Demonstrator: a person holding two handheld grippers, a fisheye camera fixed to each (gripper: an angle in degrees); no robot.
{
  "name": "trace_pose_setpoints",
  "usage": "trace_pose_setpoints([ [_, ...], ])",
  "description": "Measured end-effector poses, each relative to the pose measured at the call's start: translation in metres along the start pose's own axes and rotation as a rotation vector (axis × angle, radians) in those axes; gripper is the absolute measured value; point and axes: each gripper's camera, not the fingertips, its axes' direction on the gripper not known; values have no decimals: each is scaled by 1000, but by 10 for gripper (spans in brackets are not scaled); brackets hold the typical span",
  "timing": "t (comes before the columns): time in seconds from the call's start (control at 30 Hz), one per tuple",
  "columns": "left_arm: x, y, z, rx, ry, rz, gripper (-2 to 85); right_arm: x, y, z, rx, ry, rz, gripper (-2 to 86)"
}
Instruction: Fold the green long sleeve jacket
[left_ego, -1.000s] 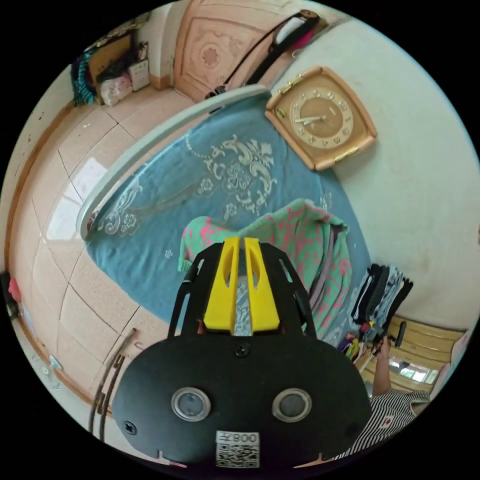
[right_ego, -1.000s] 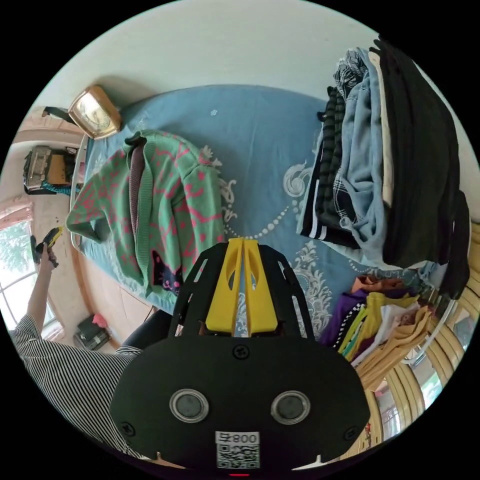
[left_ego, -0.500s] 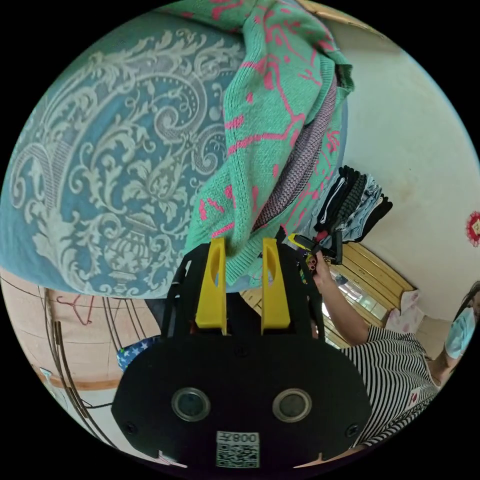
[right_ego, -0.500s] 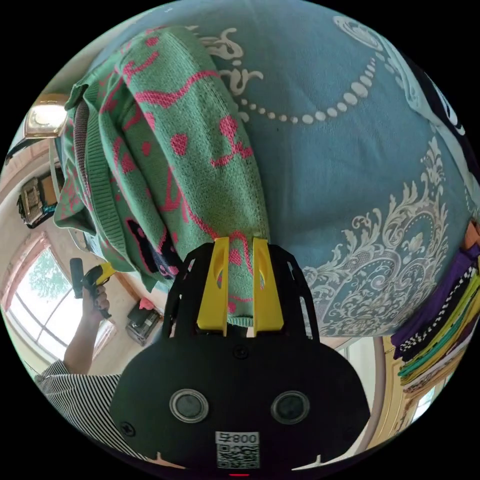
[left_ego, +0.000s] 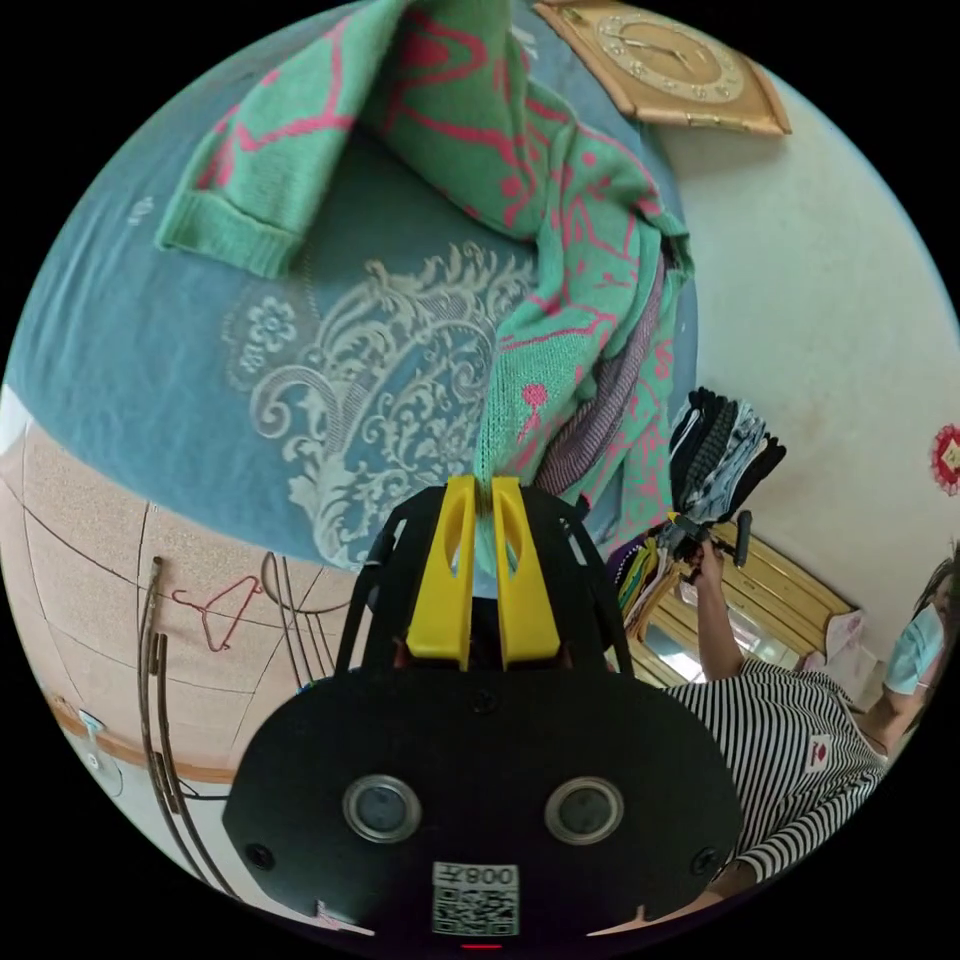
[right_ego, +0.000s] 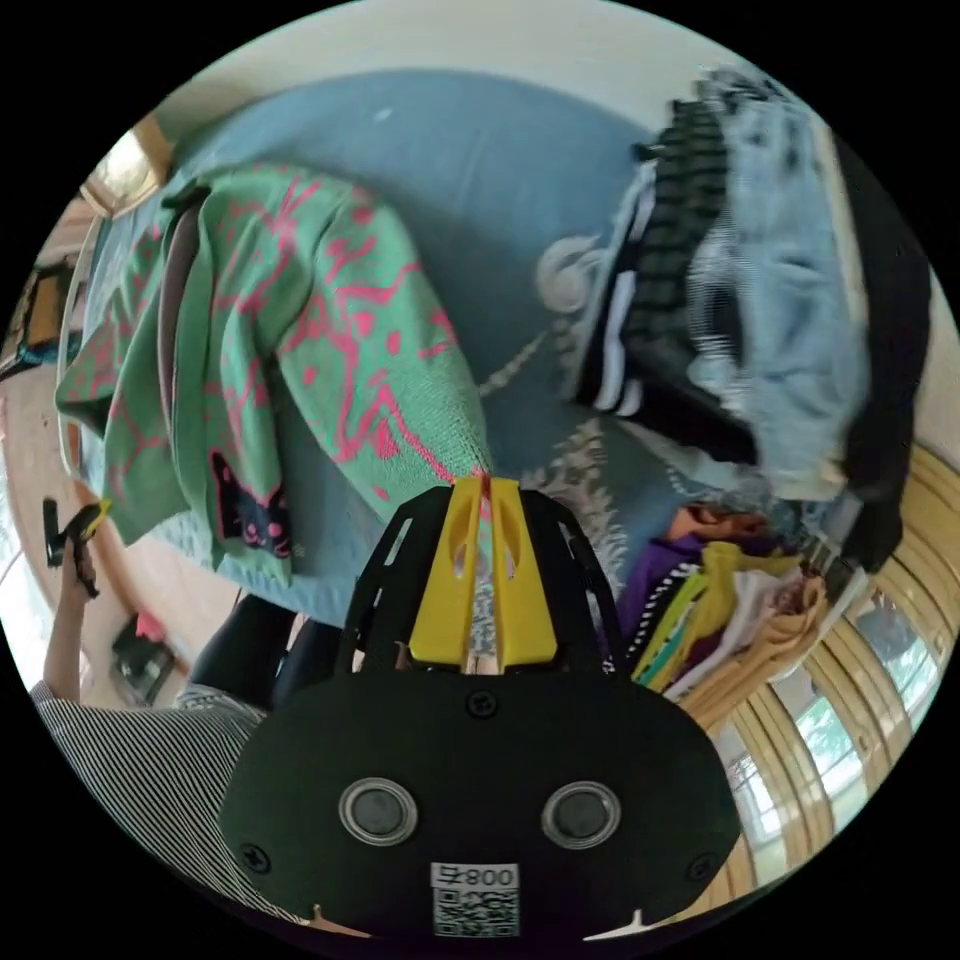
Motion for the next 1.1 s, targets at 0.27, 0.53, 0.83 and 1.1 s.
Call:
trace_pose_setpoints([
  [0.27,-10,-22,-10,15,-126,8,29,44,19,-15,130,-53,160,27],
  [0.53,-25,-27,-7,-15,-98,-30,29,-65,26,110,-109,-457,-90,88],
  [0.83,-16,-46,-7,-78,-127,11,29,-55,2,181,-236,-572,-8,64],
  [1.1,5,-47,-26,-94,-35,85,29,1,-5,136,-270,-677,-137,20],
])
